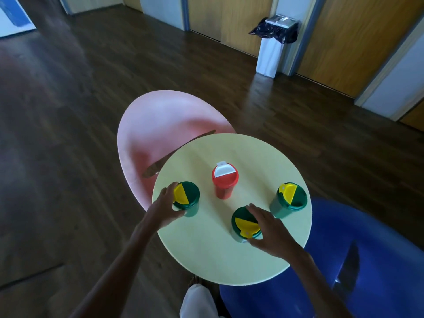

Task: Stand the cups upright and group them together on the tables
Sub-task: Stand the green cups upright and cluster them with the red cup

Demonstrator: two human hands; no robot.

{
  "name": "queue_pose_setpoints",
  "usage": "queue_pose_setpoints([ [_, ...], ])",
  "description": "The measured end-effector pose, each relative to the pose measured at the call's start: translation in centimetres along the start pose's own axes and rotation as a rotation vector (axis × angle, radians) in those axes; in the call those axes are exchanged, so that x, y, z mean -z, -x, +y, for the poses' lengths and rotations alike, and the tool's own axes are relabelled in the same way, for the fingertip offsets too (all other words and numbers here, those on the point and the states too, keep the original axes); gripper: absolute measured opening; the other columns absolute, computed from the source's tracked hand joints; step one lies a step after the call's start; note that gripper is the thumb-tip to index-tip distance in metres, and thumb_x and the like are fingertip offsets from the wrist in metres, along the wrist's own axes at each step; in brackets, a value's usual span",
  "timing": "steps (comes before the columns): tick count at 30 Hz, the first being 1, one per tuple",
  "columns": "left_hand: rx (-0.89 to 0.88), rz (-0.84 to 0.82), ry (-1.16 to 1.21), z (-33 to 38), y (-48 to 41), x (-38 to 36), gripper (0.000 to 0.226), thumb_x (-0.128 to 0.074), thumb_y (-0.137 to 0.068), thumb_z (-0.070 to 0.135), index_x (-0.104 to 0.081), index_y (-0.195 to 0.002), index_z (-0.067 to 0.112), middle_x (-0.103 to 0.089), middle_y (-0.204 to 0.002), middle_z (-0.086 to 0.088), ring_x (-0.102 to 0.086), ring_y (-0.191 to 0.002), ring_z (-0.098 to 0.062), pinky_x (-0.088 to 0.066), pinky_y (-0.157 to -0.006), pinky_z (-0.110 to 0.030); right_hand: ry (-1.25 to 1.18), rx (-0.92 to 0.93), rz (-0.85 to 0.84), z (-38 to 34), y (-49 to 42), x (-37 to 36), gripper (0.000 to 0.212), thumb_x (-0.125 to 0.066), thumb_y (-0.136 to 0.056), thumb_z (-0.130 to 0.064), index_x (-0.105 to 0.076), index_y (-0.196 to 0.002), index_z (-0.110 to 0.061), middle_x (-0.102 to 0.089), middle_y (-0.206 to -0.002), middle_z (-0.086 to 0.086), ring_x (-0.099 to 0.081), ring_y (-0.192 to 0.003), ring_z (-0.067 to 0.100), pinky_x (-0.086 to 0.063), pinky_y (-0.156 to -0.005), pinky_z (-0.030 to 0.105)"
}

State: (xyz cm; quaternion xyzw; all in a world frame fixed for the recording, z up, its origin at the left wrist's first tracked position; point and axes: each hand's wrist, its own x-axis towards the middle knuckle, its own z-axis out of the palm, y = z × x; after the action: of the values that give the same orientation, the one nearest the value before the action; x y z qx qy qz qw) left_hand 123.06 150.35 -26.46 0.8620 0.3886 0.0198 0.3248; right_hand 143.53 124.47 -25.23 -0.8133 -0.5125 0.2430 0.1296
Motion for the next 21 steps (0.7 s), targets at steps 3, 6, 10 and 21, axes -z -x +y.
queue_pose_setpoints([
  [3, 0.032, 0.062, 0.067, 0.1, 0.3, -0.4, 0.095, -0.081, -0.068, 0.026, -0.023, -0.142, 0.018, -0.041, -0.133, -0.01, -0.051, -0.112, -0.026, -0.047, -0.091, -0.039, -0.041, -0.08, 0.03, -0.6, 0.5, -0.4, 0.095, -0.067, -0.075, -0.045, -0.008, -0.148, -0.029, -0.016, -0.155, -0.002, -0.022, -0.142, 0.018, -0.036, -0.107, 0.041],
  [6, 0.025, 0.121, 0.149, 0.2, 0.4, -0.7, 0.09, -0.085, -0.063, 0.021, -0.032, -0.136, 0.012, -0.044, -0.131, -0.01, -0.051, -0.111, -0.025, -0.045, -0.09, -0.033, -0.086, -0.219, 0.128, -2.0, 0.4, -1.5, 0.106, -0.067, -0.068, -0.063, -0.012, -0.148, -0.02, -0.029, -0.142, 0.001, -0.036, -0.13, 0.02, -0.045, -0.097, 0.04],
  [10, -0.002, 0.125, 0.228, 0.5, 0.9, -1.2, 0.086, -0.084, -0.053, 0.032, -0.041, -0.126, 0.021, -0.054, -0.12, -0.002, -0.055, -0.105, -0.019, -0.051, -0.087, -0.035, -0.106, -0.211, 0.19, -2.4, 0.3, -1.4, 0.095, -0.069, -0.073, -0.048, -0.015, -0.147, -0.023, -0.033, -0.146, -0.003, -0.042, -0.129, 0.02, -0.045, -0.095, 0.039],
  [21, -0.018, 0.171, 0.355, 5.8, 3.1, -6.8, 0.077, -0.087, -0.05, 0.026, -0.045, -0.114, 0.025, -0.053, -0.109, 0.008, -0.054, -0.095, -0.008, -0.041, -0.071, -0.008, -0.258, -0.356, 0.172, -1.9, -0.2, -1.4, 0.102, -0.078, -0.062, -0.052, -0.025, -0.143, -0.019, -0.042, -0.142, 0.002, -0.048, -0.123, 0.026, -0.046, -0.096, 0.04],
])
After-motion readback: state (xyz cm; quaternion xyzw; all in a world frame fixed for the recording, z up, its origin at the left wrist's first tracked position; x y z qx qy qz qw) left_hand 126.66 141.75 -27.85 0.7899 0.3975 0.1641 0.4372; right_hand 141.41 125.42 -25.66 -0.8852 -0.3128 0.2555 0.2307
